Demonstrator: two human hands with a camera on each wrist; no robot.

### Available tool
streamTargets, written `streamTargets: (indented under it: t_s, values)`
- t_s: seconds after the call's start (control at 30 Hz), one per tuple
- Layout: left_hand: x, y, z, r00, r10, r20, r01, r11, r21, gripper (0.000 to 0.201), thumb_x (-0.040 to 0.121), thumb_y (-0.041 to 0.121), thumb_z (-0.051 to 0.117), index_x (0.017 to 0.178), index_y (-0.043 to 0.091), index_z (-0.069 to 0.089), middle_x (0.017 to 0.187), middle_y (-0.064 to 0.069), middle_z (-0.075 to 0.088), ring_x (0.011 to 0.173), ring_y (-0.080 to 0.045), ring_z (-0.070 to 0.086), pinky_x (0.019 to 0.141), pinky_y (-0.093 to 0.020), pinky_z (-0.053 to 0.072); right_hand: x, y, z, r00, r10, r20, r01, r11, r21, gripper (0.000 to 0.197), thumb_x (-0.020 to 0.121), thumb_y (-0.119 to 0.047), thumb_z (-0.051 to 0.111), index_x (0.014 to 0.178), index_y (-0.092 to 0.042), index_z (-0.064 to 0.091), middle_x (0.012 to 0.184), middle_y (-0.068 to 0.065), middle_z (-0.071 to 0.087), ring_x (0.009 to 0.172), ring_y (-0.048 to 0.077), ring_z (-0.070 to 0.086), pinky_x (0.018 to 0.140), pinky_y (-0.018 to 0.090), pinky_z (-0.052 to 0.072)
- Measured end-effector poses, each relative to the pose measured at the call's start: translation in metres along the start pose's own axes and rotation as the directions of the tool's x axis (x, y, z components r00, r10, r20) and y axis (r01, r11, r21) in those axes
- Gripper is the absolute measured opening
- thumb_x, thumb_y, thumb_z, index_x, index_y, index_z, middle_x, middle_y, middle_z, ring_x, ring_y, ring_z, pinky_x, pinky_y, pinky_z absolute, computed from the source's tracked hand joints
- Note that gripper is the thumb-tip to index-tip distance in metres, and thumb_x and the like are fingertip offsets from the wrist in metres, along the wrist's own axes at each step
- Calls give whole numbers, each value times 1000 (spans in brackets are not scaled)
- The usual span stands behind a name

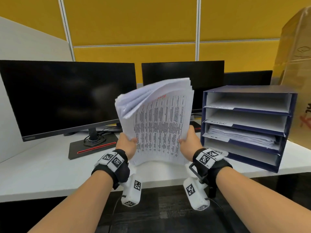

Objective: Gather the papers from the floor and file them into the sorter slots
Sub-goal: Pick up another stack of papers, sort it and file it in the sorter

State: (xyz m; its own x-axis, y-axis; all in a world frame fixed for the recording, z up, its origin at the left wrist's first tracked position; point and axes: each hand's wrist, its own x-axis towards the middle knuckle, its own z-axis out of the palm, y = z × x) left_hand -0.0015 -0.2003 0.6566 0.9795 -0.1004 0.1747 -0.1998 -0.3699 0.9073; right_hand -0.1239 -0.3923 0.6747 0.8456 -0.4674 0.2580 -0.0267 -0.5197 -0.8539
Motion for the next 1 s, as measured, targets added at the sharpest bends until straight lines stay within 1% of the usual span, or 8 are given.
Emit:
streamTargets:
  t_s: [0.17,0.3,0.43,0.53,0.67,0.73,0.87,1.0]
  values:
    - [-16,-7,8,996,-58,72,57,998,18,41,97,8,49,134,4,32,121,-8,52,115,-32,54,91,-37,44,-8,14,6,997,58,48,-58,998,-2,40,93,-3,49,128,-7,31,109,5,51,101,23,53,92,34,43]
    - [-9,-4,5,999,-24,42,22,999,44,38,94,11,52,131,5,44,125,-12,59,114,-32,57,96,-40,46,-2,16,2,997,60,49,-58,997,-41,37,94,-3,46,128,-7,34,121,12,56,112,29,55,95,36,44]
    - [-1,-11,7,998,0,55,-2,999,45,38,89,20,55,126,11,51,119,-7,65,105,-26,63,95,-41,50,1,18,2,999,40,23,-39,999,-28,38,93,-2,46,128,-12,38,119,7,57,109,25,56,93,32,44]
    - [11,-20,9,998,13,63,-16,999,40,51,78,31,57,126,16,52,116,-3,67,101,-22,65,94,-41,52,3,20,3,998,33,50,-33,999,-2,43,90,-6,54,130,-14,38,118,3,58,112,23,56,93,30,44]
    - [3,4,3,993,26,116,-24,1000,-19,52,76,22,66,126,15,51,114,-4,67,99,-20,67,90,-42,55,5,16,0,1000,13,-9,-12,999,33,37,94,-8,52,129,-14,45,119,-2,57,102,15,54,84,24,40]
    - [-8,18,2,997,29,70,-26,998,-48,41,84,26,65,123,14,55,111,-4,68,97,-22,67,88,-40,55,5,14,4,998,-6,-60,7,1000,20,36,93,-5,49,127,-17,46,120,-2,59,98,14,56,84,24,45]
    - [-27,32,7,992,59,-110,-52,997,61,28,89,27,63,112,11,66,107,-5,70,95,-22,65,79,-25,47,1,7,17,994,-73,-84,70,997,-41,33,88,-2,47,117,-19,47,109,3,64,92,21,63,81,37,56]
    - [-38,39,8,971,110,-211,-98,993,67,31,86,15,66,115,9,59,110,-7,66,100,-25,62,79,-24,43,1,-1,13,992,-98,-85,99,995,15,34,81,4,51,107,-17,48,98,4,63,82,20,63,64,27,53]
